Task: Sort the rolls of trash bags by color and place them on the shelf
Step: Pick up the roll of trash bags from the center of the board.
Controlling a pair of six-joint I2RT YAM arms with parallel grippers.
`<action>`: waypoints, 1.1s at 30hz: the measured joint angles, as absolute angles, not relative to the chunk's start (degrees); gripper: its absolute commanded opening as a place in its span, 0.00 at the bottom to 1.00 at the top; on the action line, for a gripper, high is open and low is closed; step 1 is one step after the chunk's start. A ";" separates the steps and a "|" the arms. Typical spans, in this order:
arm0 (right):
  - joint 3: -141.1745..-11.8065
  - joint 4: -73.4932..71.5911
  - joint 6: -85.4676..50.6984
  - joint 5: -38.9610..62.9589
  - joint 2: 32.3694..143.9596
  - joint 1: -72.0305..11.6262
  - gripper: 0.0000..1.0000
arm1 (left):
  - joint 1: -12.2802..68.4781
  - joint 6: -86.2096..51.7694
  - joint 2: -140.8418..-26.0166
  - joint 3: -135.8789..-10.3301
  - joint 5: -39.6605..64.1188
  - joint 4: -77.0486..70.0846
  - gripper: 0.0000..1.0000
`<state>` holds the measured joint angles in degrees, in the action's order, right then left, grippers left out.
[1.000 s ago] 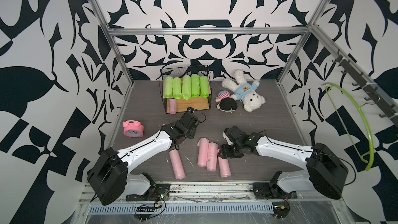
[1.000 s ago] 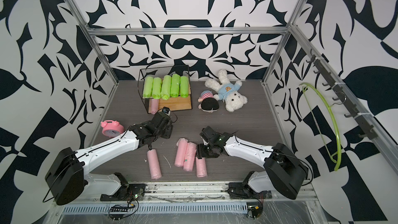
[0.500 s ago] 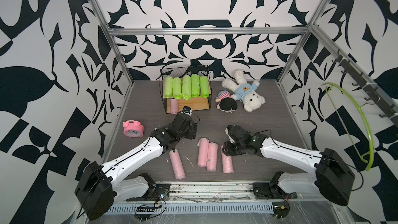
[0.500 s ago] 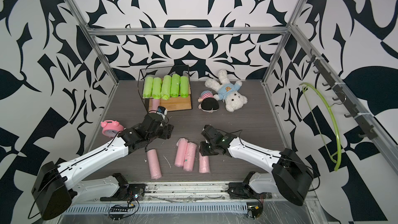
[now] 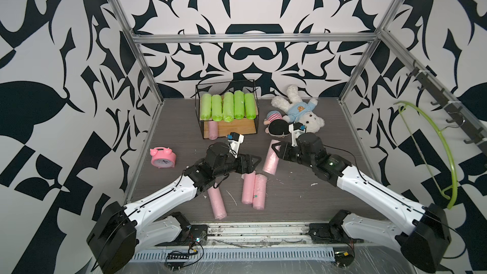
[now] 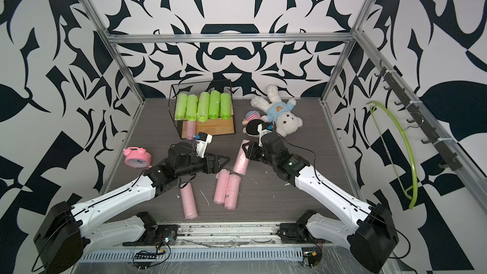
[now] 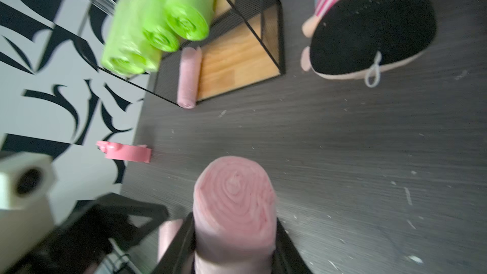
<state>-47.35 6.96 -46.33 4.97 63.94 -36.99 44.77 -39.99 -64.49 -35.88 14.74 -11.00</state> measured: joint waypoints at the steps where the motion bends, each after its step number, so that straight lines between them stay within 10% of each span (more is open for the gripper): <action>1: -47.81 5.15 -47.51 5.39 64.62 -36.99 0.31 | 44.88 -41.30 -65.06 -35.40 16.05 -12.67 0.91; 8: -49.65 -4.86 -54.92 8.84 69.80 -37.01 0.31 | 45.01 -45.36 -66.08 -34.52 19.92 -19.90 0.95; 25: -49.67 -10.87 -61.41 10.55 70.54 -36.99 0.31 | 44.58 -47.55 -65.19 -31.18 15.40 -30.13 0.69; 33: -49.67 -12.38 -62.85 10.61 70.54 -36.99 0.31 | 44.21 -48.14 -63.92 -30.09 12.84 -32.91 0.78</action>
